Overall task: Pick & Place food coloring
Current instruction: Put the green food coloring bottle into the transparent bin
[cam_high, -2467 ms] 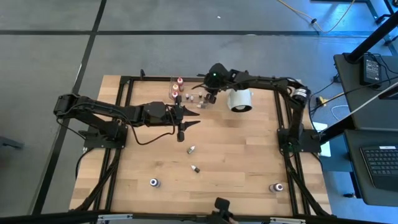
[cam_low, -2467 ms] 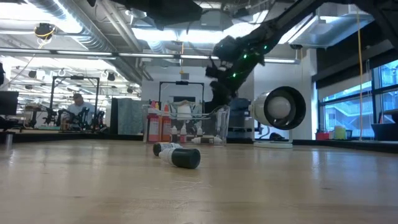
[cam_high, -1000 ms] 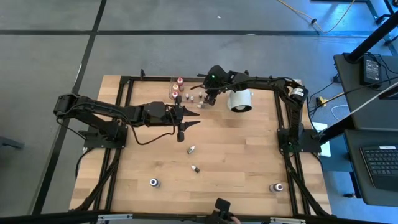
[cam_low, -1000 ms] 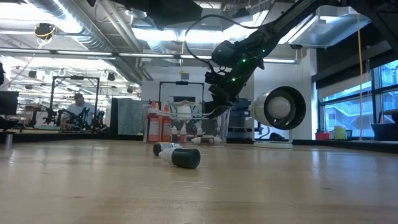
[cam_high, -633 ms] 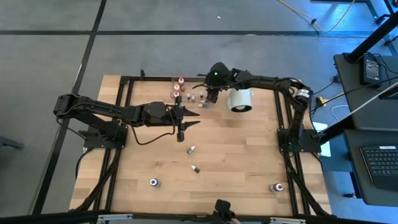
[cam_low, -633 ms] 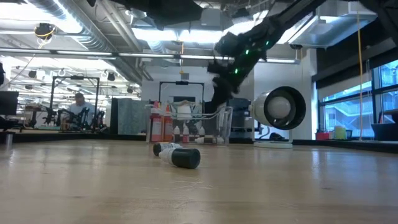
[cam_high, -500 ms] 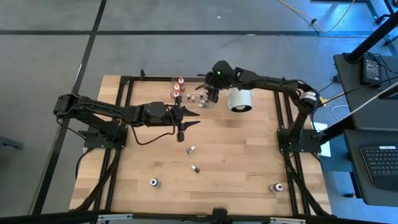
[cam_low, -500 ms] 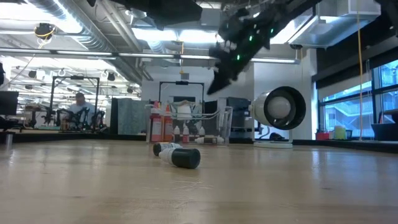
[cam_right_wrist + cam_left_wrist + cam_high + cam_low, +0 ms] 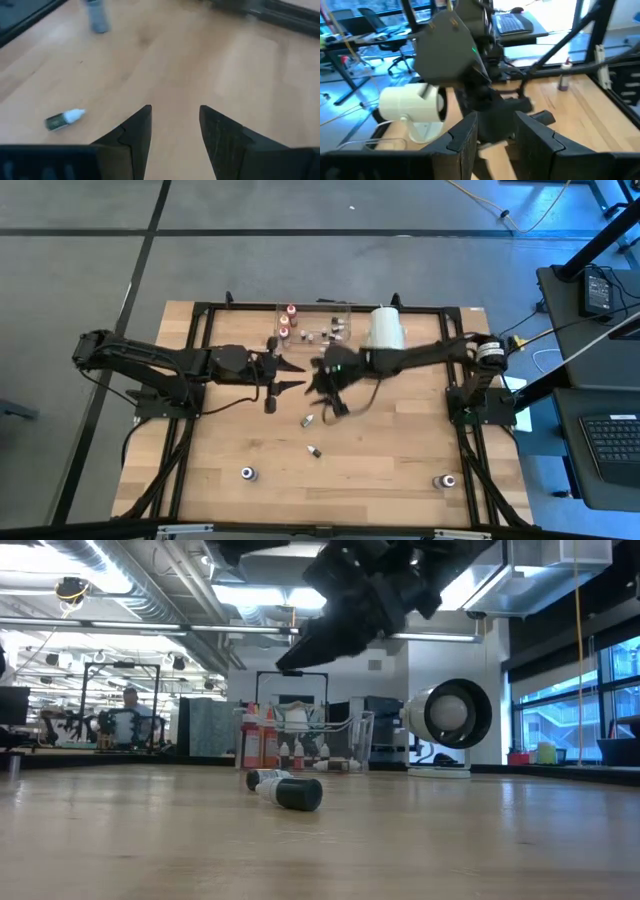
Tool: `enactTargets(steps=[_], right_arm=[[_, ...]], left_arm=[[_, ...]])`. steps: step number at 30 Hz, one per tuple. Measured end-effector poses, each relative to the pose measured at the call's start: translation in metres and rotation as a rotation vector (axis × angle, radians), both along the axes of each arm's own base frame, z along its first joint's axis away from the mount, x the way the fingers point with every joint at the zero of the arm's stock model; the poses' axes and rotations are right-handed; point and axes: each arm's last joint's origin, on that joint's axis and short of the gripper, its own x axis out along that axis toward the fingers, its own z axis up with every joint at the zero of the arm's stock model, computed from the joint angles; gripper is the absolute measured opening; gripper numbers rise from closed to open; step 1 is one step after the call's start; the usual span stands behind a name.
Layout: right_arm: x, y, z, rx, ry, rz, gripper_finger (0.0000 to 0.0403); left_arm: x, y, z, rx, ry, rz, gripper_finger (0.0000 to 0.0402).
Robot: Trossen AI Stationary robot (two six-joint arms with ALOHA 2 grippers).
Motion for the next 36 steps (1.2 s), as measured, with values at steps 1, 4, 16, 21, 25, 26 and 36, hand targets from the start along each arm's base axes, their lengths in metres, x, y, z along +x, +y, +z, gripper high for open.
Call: enactTargets(steps=[1, 4, 16, 21, 25, 26, 36], right_arm=[[0.001, 0.007, -0.008, -0.009, -0.012, 0.025, 0.0168], [0.001, 0.019, -0.027, -0.026, -0.048, 0.066, 0.0168], [0.011, 0.034, -0.094, -0.003, -0.034, 0.085, 0.0168], [0.017, 0.034, -0.112, 0.000, 0.007, 0.085, 0.0168], [0.019, 0.034, -0.121, 0.005, 0.024, 0.088, 0.0159], [0.018, 0.034, -0.122, 0.007, 0.029, 0.089, 0.0153], [0.014, 0.027, -0.109, -0.002, 0.086, 0.061, 0.0074]], left_arm=[[-0.002, -0.002, 0.000, 0.001, 0.004, -0.009, 0.0123], [-0.003, -0.007, 0.001, 0.002, 0.000, -0.030, 0.0121], [-0.003, -0.009, 0.001, 0.004, -0.001, -0.040, 0.0121], [-0.003, -0.009, 0.001, 0.004, 0.000, -0.040, 0.0119], [-0.003, -0.009, 0.001, 0.004, 0.000, -0.040, 0.0118], [-0.003, -0.009, 0.001, 0.004, 0.000, -0.039, 0.0118], [-0.003, -0.009, 0.001, 0.005, 0.001, -0.037, 0.0118]])
